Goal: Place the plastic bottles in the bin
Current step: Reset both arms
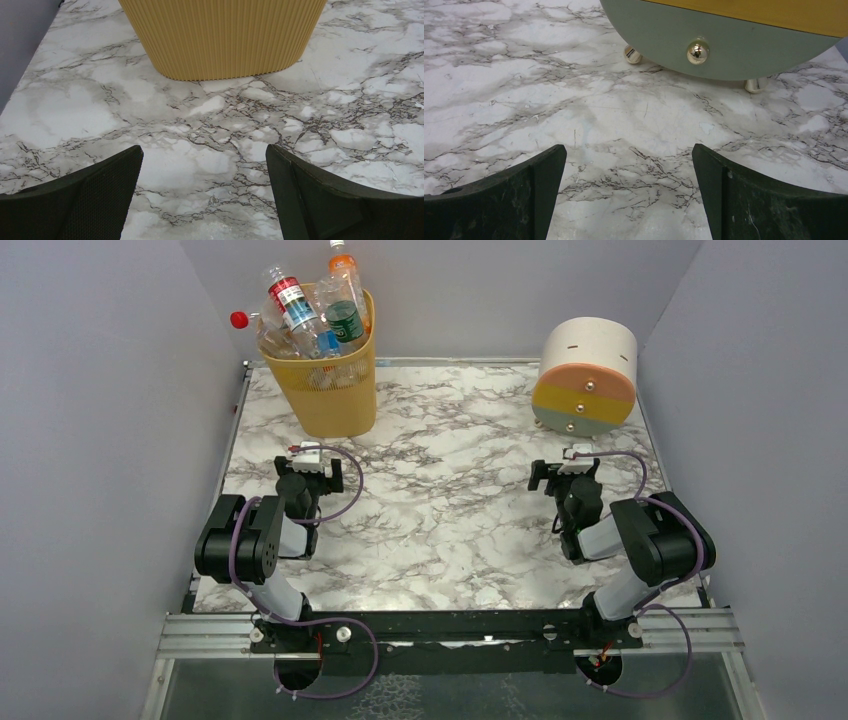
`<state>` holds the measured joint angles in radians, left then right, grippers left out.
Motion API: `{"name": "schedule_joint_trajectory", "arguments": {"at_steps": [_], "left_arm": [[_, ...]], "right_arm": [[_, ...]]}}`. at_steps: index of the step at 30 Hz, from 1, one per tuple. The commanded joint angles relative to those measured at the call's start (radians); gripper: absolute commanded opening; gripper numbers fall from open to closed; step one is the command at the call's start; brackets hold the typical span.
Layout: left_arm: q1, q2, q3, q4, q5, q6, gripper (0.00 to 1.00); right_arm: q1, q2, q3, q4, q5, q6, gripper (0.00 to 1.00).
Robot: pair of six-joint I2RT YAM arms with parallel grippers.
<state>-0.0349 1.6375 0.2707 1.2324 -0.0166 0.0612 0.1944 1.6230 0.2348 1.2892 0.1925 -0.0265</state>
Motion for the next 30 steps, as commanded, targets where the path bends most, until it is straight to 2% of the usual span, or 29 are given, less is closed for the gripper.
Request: {"name": "schedule_joint_trajectory", "arguments": {"at_steps": [1, 30], "left_arm": [[-0.006, 0.002, -0.001, 0.029, -0.022, -0.008, 0.99], [-0.005, 0.004, 0.001, 0.029, -0.030, -0.010, 0.99]], "right_arm": [[-0.007, 0.001, -0.005, 0.036, -0.018, 0.005, 0.99], [-0.007, 0.001, -0.005, 0.038, -0.016, 0.005, 0.99]]}}
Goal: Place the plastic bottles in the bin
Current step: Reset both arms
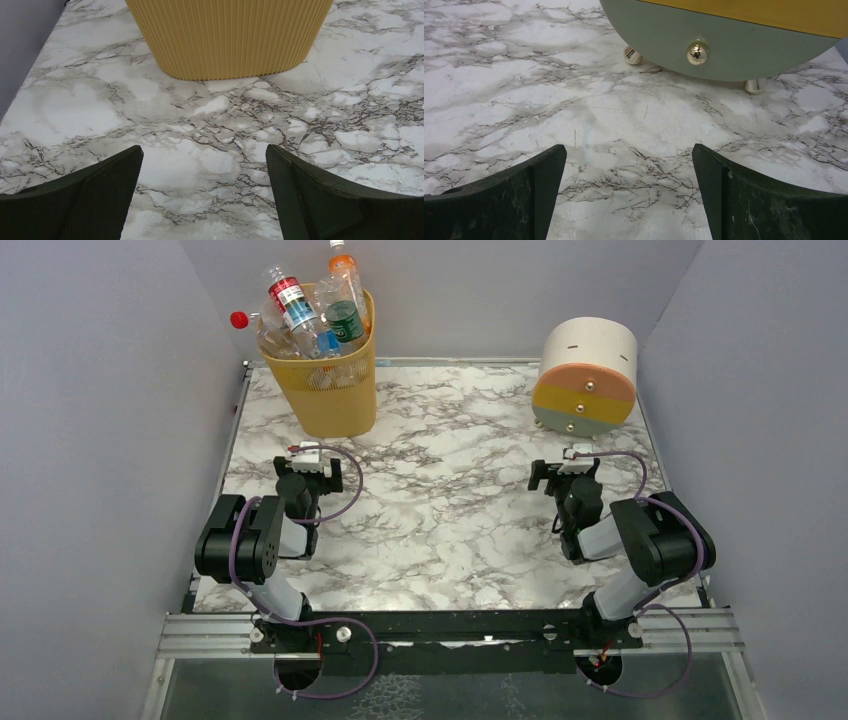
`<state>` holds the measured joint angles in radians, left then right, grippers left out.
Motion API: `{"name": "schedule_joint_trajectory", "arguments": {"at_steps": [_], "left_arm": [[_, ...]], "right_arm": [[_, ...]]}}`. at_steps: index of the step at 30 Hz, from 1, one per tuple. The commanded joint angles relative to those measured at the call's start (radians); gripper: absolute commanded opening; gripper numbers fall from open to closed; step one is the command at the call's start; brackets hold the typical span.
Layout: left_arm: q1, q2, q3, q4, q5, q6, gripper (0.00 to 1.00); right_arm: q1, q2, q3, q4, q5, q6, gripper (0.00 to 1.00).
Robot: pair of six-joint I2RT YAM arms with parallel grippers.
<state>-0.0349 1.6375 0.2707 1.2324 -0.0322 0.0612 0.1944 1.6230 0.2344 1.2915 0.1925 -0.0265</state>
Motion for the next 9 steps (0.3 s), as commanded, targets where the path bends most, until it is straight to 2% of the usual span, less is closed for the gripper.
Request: {"name": "schedule_joint_trajectory", "arguments": {"at_steps": [1, 9], "left_arm": [[-0.005, 0.004, 0.001, 0.029, -0.015, -0.011, 0.99], [-0.005, 0.003, 0.004, 0.020, -0.016, -0.010, 0.99]], "right_arm": [[-0.007, 0.001, -0.004, 0.035, -0.017, 0.005, 0.99], [-0.007, 0.001, -0.004, 0.035, -0.017, 0.005, 0.99]]}}
